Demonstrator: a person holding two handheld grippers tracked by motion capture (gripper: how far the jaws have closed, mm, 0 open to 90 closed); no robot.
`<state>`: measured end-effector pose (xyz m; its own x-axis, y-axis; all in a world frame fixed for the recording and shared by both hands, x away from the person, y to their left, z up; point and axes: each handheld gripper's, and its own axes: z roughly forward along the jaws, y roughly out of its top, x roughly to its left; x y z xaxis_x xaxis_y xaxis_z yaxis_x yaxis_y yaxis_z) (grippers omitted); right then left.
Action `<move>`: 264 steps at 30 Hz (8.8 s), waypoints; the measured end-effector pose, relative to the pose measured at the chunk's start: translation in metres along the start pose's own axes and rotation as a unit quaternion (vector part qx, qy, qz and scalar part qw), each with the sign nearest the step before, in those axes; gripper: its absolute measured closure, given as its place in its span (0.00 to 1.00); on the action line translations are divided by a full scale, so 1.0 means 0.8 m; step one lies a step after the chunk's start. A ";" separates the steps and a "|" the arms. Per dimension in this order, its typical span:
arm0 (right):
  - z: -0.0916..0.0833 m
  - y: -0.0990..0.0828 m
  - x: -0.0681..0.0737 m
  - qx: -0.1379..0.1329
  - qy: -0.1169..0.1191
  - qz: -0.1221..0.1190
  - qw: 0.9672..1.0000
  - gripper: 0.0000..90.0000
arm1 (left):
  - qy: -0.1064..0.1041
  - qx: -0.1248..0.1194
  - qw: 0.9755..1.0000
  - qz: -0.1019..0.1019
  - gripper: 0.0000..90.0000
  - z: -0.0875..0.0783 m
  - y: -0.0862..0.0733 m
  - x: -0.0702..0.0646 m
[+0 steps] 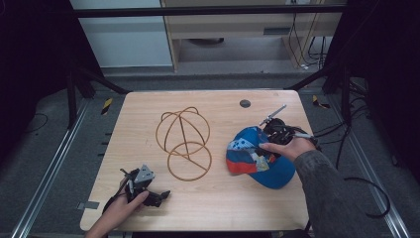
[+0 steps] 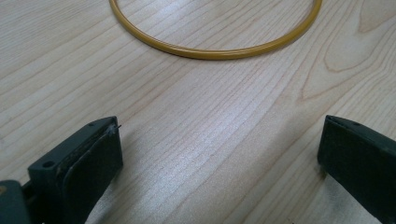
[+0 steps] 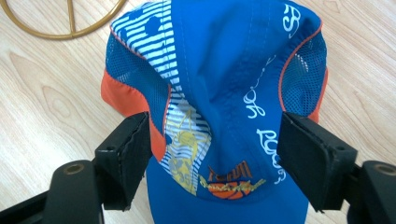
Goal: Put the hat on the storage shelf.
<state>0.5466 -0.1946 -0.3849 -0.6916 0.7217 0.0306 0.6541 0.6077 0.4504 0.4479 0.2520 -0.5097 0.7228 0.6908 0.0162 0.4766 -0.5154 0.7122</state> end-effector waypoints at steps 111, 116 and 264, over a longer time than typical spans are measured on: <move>-0.144 0.256 0.163 -0.158 0.020 -0.184 0.970 1.00 | 0.001 0.001 1.000 0.000 0.00 -0.001 0.000 0.000; -0.135 0.263 0.167 -0.149 0.023 -0.189 0.970 1.00 | 0.002 0.001 1.000 0.000 0.00 0.000 0.000 0.000; -0.144 0.109 0.092 -0.243 -0.019 -0.070 0.967 0.10 | 0.001 0.002 1.000 0.000 0.00 -0.001 0.000 0.000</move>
<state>0.5172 -0.1265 -0.2402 -0.7453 0.6606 -0.0900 0.3274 0.4802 0.8138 0.4472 0.2524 -0.5093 0.7224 0.6913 0.0173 0.4779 -0.5172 0.7100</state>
